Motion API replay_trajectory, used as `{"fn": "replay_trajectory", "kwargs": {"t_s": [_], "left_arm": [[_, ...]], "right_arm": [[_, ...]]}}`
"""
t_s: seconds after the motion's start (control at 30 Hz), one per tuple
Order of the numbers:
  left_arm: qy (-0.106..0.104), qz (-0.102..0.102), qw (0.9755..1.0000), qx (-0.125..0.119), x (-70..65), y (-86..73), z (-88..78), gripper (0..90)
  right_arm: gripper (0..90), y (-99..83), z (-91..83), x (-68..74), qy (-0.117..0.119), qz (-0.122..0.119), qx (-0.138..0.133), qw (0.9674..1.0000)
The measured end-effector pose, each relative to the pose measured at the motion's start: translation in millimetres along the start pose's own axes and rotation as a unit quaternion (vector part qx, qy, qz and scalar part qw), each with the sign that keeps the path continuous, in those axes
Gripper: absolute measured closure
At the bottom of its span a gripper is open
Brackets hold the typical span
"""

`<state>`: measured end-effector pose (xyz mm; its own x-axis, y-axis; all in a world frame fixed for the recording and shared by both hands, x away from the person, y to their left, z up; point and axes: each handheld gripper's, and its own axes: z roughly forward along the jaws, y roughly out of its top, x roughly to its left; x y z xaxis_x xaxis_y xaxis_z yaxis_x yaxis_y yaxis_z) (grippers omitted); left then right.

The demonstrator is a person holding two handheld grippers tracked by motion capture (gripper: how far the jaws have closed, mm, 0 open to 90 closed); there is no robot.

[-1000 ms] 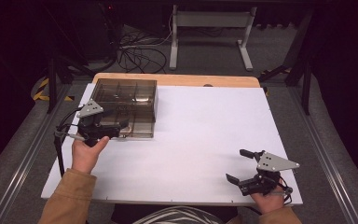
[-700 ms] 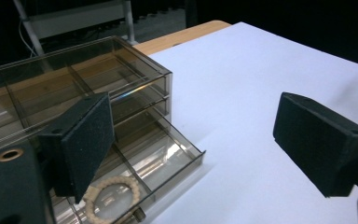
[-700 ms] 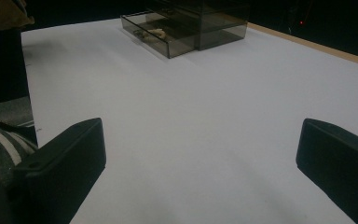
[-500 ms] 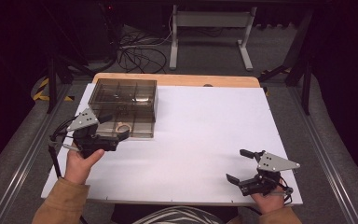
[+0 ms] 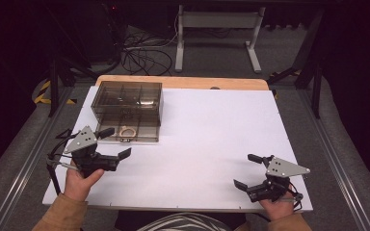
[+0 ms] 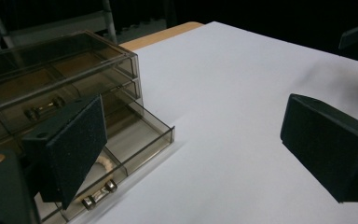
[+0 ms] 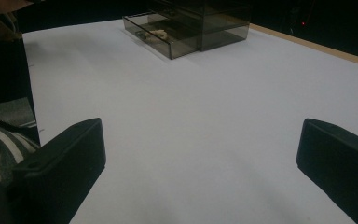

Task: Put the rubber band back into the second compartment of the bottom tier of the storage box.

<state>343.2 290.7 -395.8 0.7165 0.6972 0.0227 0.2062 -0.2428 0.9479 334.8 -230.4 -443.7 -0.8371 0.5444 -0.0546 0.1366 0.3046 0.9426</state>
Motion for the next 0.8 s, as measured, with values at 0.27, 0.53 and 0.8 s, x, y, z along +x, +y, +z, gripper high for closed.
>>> {"fn": "replay_trajectory", "kwargs": {"t_s": [0.27,0.53,0.8], "left_arm": [[0.008,0.016,0.9998,-0.002,-7.0,-21.6,1.6,7.0],[0.033,0.029,0.9987,0.025,-15.1,-44.6,5.9,7.0],[0.005,-0.01,0.9998,0.015,-15.6,-60.7,4.3,6.4]], "right_arm": [[1.7,-0.4,-0.3,-0.9,0.002,0.0,-0.003,1.0],[1.5,-0.8,0.2,-1.0,0.004,0.0,-0.002,1.0],[1.5,-1.2,0.8,-0.6,0.005,0.002,0.001,1.0]]}}
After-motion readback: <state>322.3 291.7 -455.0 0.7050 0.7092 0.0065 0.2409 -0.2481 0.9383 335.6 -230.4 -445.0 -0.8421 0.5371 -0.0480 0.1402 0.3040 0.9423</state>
